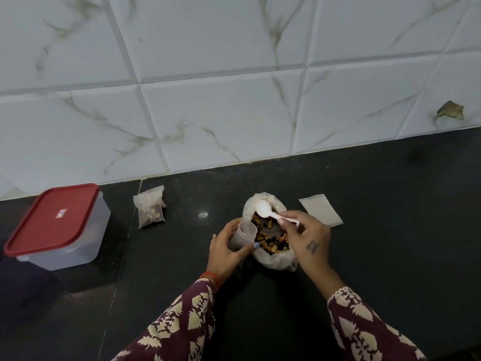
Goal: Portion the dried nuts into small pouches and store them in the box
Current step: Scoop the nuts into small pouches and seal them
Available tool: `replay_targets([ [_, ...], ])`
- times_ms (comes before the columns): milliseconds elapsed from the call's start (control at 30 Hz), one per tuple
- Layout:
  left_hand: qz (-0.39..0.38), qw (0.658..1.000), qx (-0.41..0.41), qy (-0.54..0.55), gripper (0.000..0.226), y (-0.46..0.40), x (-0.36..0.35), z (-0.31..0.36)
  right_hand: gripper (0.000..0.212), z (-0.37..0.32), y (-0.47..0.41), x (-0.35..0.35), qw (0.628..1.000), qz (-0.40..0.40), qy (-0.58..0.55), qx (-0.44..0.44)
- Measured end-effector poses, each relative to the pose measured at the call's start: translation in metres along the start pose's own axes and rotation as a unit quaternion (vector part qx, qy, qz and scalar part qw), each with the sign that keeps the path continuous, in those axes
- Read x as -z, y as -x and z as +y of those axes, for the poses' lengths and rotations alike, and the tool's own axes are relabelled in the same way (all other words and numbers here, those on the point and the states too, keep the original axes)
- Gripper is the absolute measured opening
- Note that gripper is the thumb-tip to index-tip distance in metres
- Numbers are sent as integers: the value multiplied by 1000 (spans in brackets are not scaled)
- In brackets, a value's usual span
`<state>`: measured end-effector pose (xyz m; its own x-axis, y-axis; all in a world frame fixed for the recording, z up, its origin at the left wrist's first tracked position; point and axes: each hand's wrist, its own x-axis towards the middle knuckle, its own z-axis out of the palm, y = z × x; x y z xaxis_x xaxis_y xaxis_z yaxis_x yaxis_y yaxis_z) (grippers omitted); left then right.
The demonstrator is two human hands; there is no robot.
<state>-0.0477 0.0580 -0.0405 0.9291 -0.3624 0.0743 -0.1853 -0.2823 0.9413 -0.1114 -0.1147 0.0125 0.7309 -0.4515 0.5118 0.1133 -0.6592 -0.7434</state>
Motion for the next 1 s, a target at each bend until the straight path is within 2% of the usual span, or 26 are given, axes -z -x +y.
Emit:
replay_targets([
  [67, 3, 1000, -6, -9, 63, 2, 1, -1, 17, 8, -6, 5, 996, -1, 10, -84],
  [167, 14, 1000, -22, -14, 62, 6, 1, -4, 16, 20, -12, 7, 991, -55, 65, -107],
  [267, 40, 997, -42, -44, 58, 8, -1, -3, 15, 20, -16, -2, 982, -124, 128, -61],
  [400, 70, 993, -63, -73, 55, 11, -3, -4, 15, 12, -20, -21, 966, -176, 189, 30],
  [633, 57, 988, -62, -130, 60, 12, -5, -20, 19, 15, -22, -22, 915, -319, 224, 110],
  [833, 48, 986, -65, -149, 62, 9, -5, -25, 19, 25, -32, 10, 902, -344, 237, 114],
  [933, 53, 987, -67, -133, 58, 10, -4, -23, 18, 28, -36, 14, 944, -260, 183, 93],
  [1000, 56, 988, -68, -124, 56, 11, -3, -21, 17, 24, -35, 8, 957, -217, 172, 90],
])
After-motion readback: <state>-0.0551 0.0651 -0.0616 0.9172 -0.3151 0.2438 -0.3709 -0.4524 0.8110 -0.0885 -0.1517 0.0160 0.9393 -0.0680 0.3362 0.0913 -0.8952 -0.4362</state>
